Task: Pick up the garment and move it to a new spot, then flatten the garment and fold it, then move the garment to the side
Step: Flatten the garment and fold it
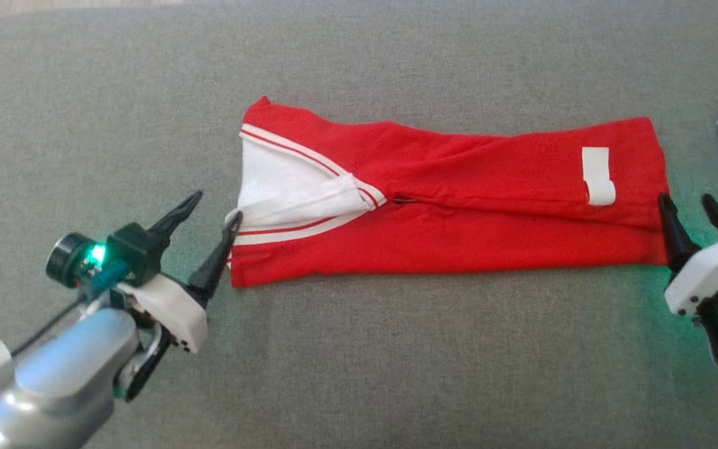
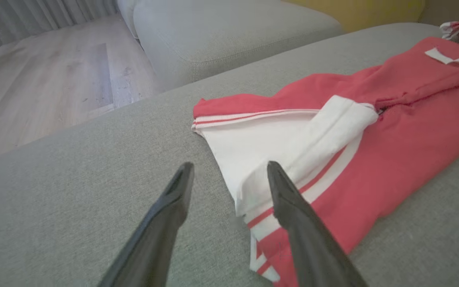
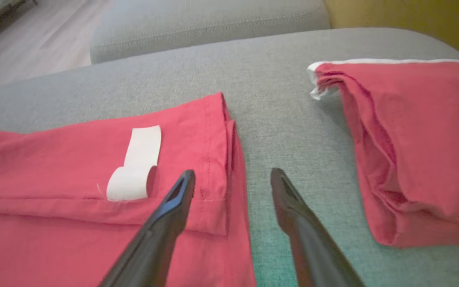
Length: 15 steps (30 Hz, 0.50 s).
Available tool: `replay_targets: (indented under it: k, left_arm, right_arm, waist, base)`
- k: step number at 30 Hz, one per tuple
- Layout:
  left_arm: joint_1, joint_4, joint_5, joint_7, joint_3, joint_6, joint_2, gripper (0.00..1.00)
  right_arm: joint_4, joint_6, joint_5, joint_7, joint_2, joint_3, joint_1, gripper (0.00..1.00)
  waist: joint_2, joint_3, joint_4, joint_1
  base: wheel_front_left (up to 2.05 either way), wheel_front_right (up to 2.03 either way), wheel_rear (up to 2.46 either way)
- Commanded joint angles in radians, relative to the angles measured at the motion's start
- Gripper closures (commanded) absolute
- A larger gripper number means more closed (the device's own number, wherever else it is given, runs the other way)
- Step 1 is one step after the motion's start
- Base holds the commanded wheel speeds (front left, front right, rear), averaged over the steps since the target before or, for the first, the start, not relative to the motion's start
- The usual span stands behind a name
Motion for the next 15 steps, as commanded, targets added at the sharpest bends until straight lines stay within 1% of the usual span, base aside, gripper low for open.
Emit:
replay_targets:
  k: [1,4,6,9,12,13,14,15]
  left_arm:
    - [0.011,-0.039,0.025,-0.012,0.084,0.036,0.023,0.0]
    - [0.101,-0.097,0.092,-0.012,0.19,0.134,-0.005,0.0]
    - [0.176,-0.144,0.15,-0.012,0.273,0.199,-0.038,0.0]
    - [0.291,-0.217,0.246,-0.012,0.389,0.266,-0.102,0.0]
    - [0.394,-0.273,0.359,-0.012,0.486,0.334,-0.167,0.0]
    - [0.394,-0.273,0.359,-0.012,0.486,0.334,-0.167,0.0]
    - [0.454,-0.303,0.427,-0.012,0.531,0.362,-0.209,0.0]
    - [0.454,-0.303,0.427,-0.012,0.531,0.362,-0.209,0.0]
  right_arm:
    - [-0.025,0.006,0.001,-0.036,0.008,-0.013,0.022,0.0]
    - [-0.012,0.006,-0.019,-0.09,0.05,-0.058,0.036,0.0]
    - [0.007,0.006,-0.047,-0.113,0.075,-0.086,0.036,0.0]
    - [0.048,0.006,-0.082,-0.131,0.105,-0.129,0.022,0.0]
    - [0.097,0.006,-0.108,-0.14,0.119,-0.163,0.0,0.0]
    - [0.097,0.006,-0.108,-0.14,0.119,-0.163,0.0,0.0]
    - [0.135,0.006,-0.123,-0.151,0.121,-0.189,-0.017,0.0]
    - [0.135,0.006,-0.123,-0.151,0.121,-0.189,-0.017,0.0]
  waist:
    - [-0.0001,-0.011,0.004,0.0]
    - [-0.0001,-0.027,0.005,0.0]
    - [-0.0001,-0.037,0.011,0.0]
    - [-0.0001,-0.053,0.03,0.0]
    - [-0.0001,-0.071,0.051,0.0]
    - [-0.0001,-0.071,0.051,0.0]
    - [-0.0001,-0.083,0.066,0.0]
    - [-0.0001,-0.083,0.066,0.0]
  base:
    - [0.0,0.0,0.0]
    - [0.0,0.0,0.0]
    - [0.0,0.0,0.0]
    - [0.0,0.0,0.0]
    - [0.0,0.0,0.0]
    - [0.0,0.0,0.0]
    - [0.0,0.0,0.0]
    - [0.0,0.0,0.0]
